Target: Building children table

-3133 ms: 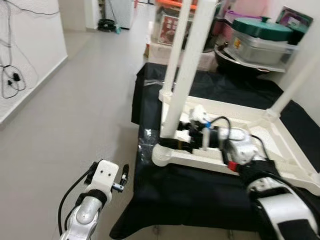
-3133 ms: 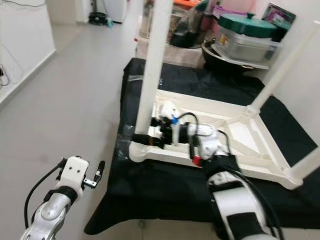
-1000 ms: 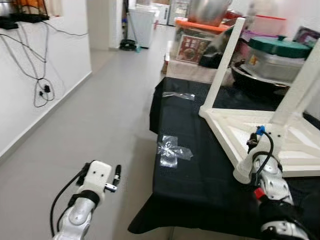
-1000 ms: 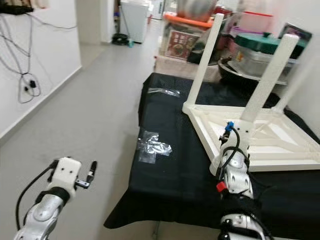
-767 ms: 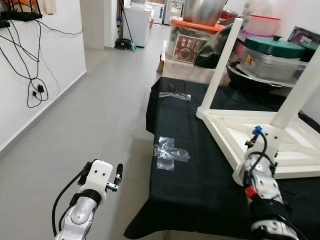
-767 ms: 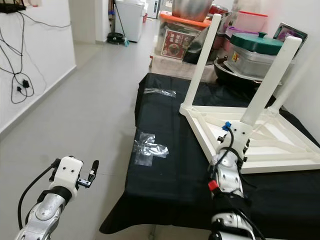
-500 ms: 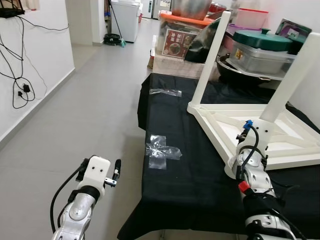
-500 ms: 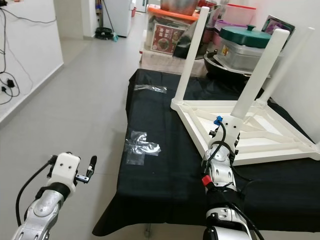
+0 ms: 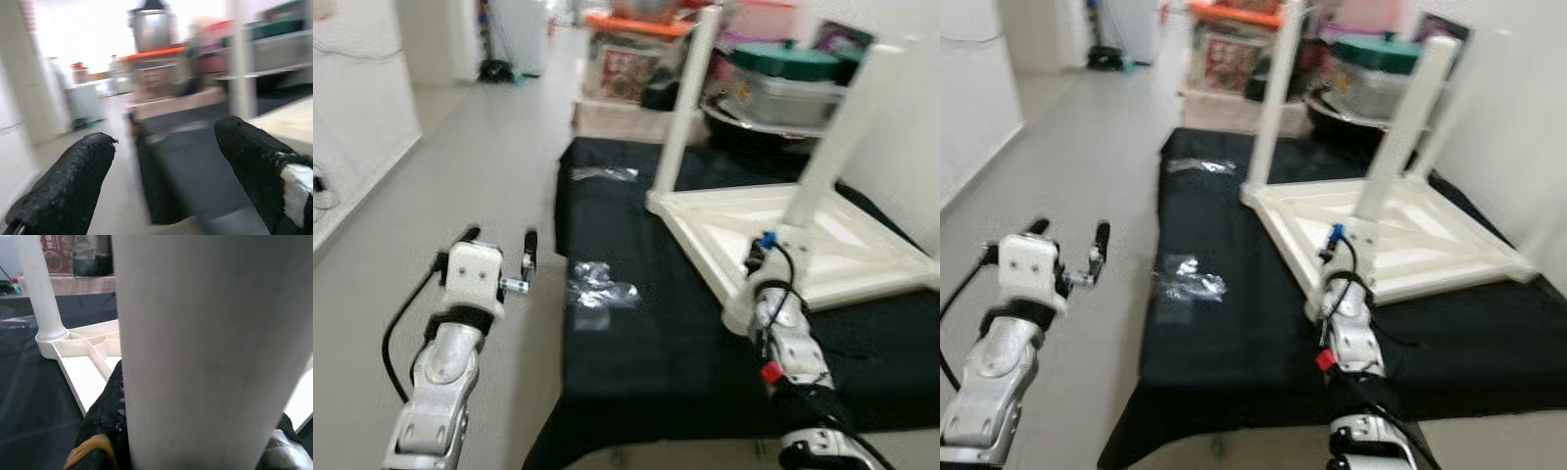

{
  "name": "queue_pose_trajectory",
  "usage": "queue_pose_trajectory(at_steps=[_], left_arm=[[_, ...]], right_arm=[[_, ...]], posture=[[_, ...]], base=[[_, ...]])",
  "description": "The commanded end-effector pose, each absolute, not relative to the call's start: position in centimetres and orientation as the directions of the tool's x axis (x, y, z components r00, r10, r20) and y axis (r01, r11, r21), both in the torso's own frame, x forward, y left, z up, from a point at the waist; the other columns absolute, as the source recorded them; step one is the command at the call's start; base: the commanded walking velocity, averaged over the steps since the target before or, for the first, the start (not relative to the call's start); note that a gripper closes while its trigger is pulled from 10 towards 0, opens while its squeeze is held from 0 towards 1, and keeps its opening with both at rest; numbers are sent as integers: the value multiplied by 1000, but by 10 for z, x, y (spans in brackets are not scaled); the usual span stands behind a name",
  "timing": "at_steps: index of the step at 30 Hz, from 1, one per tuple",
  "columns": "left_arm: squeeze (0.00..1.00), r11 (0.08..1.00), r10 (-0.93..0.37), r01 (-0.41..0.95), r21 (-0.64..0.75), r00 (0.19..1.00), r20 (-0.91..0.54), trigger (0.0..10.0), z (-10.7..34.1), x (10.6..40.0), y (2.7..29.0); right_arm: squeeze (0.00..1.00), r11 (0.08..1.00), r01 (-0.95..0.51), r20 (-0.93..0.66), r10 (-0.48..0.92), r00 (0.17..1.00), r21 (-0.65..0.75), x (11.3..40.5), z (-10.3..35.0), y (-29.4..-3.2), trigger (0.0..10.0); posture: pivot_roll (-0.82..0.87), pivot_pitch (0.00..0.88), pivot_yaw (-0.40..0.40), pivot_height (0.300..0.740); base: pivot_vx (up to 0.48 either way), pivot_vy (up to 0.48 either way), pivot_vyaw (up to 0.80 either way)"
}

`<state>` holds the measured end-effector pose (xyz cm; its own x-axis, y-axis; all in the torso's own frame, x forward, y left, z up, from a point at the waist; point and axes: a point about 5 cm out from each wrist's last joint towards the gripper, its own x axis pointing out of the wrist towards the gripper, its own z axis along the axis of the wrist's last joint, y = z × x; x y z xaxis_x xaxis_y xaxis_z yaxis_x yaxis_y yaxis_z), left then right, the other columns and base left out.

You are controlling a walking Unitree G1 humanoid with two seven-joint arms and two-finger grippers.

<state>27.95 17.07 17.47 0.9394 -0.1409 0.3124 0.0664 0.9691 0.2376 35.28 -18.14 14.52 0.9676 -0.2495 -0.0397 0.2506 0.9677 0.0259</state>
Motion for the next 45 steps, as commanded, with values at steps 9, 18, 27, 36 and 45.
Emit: queue_pose_trajectory(at_steps=[9,18,27,36,45], left_arm=[[0,967,-182,119,227,943,280,10000,169,278,165],[0,964,-177,116,238,951,253,10000,164,278,165],[0,964,-186,130,232,953,239,10000,160,277,162],[0,964,-196,145,225,955,223,10000,156,277,159],[0,963,-197,148,224,956,216,10000,155,276,159]], right_arm=[[0,978,209,-18,-208,978,3,345,142,-188,10000],[0,970,243,-16,-243,970,12,343,143,-191,10000],[0,965,259,-28,-258,966,48,337,141,-191,10000],[0,986,-138,115,127,985,95,333,166,-157,10000],[0,822,-570,79,569,819,-13,309,171,-135,10000]], posture=[[71,0,-131,740],[68,0,-131,740],[65,0,-132,740],[56,0,-129,740],[57,0,-129,740]], base=[[468,0,-444],[42,0,0],[0,0,0],[0,0,0],[0,0,0]])
